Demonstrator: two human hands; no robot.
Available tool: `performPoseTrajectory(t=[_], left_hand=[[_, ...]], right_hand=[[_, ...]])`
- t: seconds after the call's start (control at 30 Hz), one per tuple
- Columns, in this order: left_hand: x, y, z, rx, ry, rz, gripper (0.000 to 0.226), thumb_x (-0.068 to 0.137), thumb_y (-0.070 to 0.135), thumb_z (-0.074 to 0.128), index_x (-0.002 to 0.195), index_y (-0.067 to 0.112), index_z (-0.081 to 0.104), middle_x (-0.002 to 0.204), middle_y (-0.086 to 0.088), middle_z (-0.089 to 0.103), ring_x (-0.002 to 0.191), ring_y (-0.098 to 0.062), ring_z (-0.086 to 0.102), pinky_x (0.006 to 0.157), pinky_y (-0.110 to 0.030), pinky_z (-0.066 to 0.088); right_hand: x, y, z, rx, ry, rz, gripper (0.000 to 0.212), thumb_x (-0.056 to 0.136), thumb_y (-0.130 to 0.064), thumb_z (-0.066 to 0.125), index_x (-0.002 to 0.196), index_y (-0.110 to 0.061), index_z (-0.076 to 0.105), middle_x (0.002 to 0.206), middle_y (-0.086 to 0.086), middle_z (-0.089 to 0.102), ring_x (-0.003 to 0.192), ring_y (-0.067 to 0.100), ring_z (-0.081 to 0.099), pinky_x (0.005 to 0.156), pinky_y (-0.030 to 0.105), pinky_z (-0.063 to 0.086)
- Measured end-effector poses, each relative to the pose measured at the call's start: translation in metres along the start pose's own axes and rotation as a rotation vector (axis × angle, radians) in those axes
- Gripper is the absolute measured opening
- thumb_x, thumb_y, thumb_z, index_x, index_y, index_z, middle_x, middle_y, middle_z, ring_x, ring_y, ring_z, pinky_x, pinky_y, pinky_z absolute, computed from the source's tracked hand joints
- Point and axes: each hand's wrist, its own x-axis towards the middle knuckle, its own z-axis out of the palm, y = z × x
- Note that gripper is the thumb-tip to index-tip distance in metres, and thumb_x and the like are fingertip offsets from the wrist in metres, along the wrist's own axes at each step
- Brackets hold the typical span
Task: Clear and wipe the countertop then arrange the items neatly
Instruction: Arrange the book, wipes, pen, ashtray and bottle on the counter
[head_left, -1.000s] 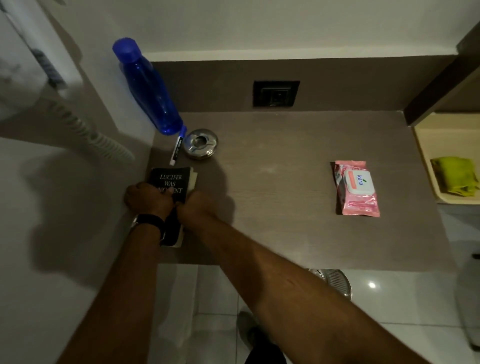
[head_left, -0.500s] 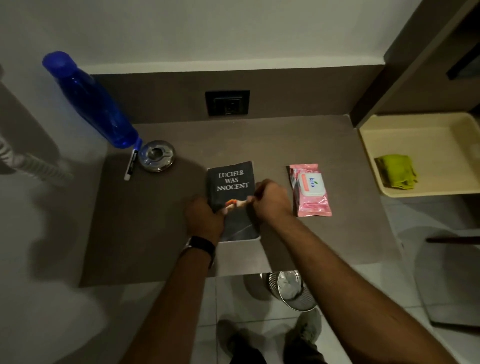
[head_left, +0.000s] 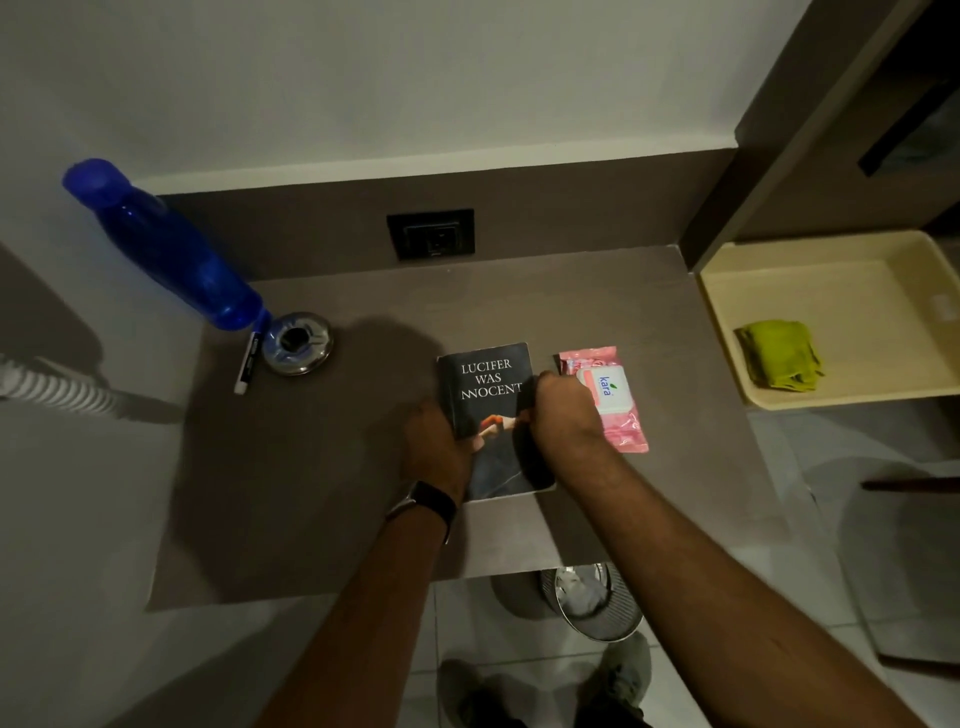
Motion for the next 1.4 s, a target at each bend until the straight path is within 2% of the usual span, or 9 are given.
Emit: performPoseTrajectory(t=[0.33, 0.47, 0.63, 0.8, 0.93, 1.03, 1.13, 1.23, 1.4], left_hand=[[0.002, -0.005, -0.003, 0.091, -0.026, 0.102, 0.056, 0.084, 0.026, 0.088, 0.128, 0.004, 0.062, 0.131, -0.012, 0.066, 0.121, -0.029, 0.064, 0.097, -0.035, 0.053], [0.003, -0.006, -0.005, 0.061, -0.051, 0.105, 0.052, 0.082, 0.019, 0.090, 0.124, 0.005, 0.063, 0.127, -0.011, 0.067, 0.115, -0.028, 0.068, 0.087, -0.026, 0.053], [0.004, -0.001, -0.008, 0.052, -0.081, 0.079, 0.064, 0.076, 0.020, 0.094, 0.127, 0.002, 0.059, 0.128, -0.014, 0.067, 0.117, -0.031, 0.068, 0.097, -0.041, 0.059], [0.001, -0.003, -0.005, 0.025, -0.067, 0.082, 0.059, 0.079, 0.018, 0.091, 0.126, 0.004, 0.058, 0.127, -0.012, 0.068, 0.115, -0.030, 0.069, 0.095, -0.041, 0.061], [0.009, -0.010, -0.016, 0.040, -0.119, 0.121, 0.056, 0.075, 0.031, 0.094, 0.113, 0.000, 0.068, 0.115, -0.014, 0.073, 0.106, -0.028, 0.072, 0.091, -0.040, 0.061], [0.031, -0.022, -0.050, 0.151, 0.020, 0.169, 0.047, 0.094, 0.046, 0.075, 0.095, -0.001, 0.072, 0.095, -0.018, 0.073, 0.091, -0.033, 0.070, 0.087, -0.046, 0.056], [0.074, -0.040, -0.100, 0.234, 0.312, 0.154, 0.036, 0.107, 0.028, 0.057, 0.126, -0.001, 0.065, 0.128, -0.024, 0.068, 0.124, -0.038, 0.062, 0.110, -0.046, 0.047], [0.116, -0.064, -0.150, 0.341, 0.533, -0.023, 0.040, 0.101, 0.015, 0.063, 0.137, -0.001, 0.055, 0.143, -0.026, 0.055, 0.132, -0.043, 0.054, 0.110, -0.051, 0.048], [0.147, -0.103, -0.170, 0.528, 0.413, -0.168, 0.038, 0.108, 0.014, 0.052, 0.140, -0.007, 0.050, 0.144, -0.032, 0.049, 0.133, -0.048, 0.049, 0.110, -0.054, 0.045]], right_hand=[[0.013, -0.005, -0.004, -0.034, -0.155, 0.066, 0.023, 0.093, -0.019, 0.077, 0.111, -0.008, 0.070, 0.112, 0.013, 0.072, 0.106, 0.029, 0.070, 0.093, 0.037, 0.057], [0.016, -0.004, -0.006, -0.026, -0.225, 0.086, 0.029, 0.091, -0.021, 0.079, 0.115, -0.008, 0.070, 0.116, 0.014, 0.070, 0.111, 0.031, 0.068, 0.095, 0.038, 0.055], [0.014, -0.008, -0.007, -0.030, -0.215, 0.107, 0.030, 0.091, -0.020, 0.079, 0.116, -0.006, 0.068, 0.115, 0.014, 0.070, 0.109, 0.030, 0.069, 0.095, 0.037, 0.055], [0.013, -0.012, -0.011, -0.050, -0.233, 0.114, 0.031, 0.090, -0.022, 0.080, 0.114, -0.007, 0.068, 0.098, 0.010, 0.063, 0.102, 0.028, 0.068, 0.091, 0.037, 0.056], [0.012, -0.015, -0.015, -0.060, -0.255, 0.116, 0.033, 0.092, -0.024, 0.078, 0.118, -0.007, 0.066, 0.107, 0.013, 0.067, 0.093, 0.026, 0.062, 0.085, 0.034, 0.052], [0.010, -0.011, -0.016, -0.035, -0.258, 0.103, 0.034, 0.093, -0.022, 0.077, 0.120, -0.005, 0.066, 0.119, 0.016, 0.070, 0.109, 0.031, 0.069, 0.098, 0.038, 0.058], [0.008, -0.007, -0.017, -0.003, -0.272, 0.085, 0.037, 0.092, -0.020, 0.079, 0.124, -0.004, 0.068, 0.122, 0.019, 0.071, 0.113, 0.034, 0.070, 0.100, 0.045, 0.059], [0.007, -0.008, -0.018, 0.009, -0.274, 0.095, 0.039, 0.093, -0.020, 0.078, 0.126, -0.004, 0.066, 0.124, 0.019, 0.070, 0.114, 0.035, 0.070, 0.101, 0.046, 0.059], [0.005, -0.008, -0.017, 0.017, -0.257, 0.087, 0.036, 0.095, -0.017, 0.076, 0.126, -0.003, 0.066, 0.123, 0.019, 0.070, 0.113, 0.035, 0.070, 0.099, 0.047, 0.059]])
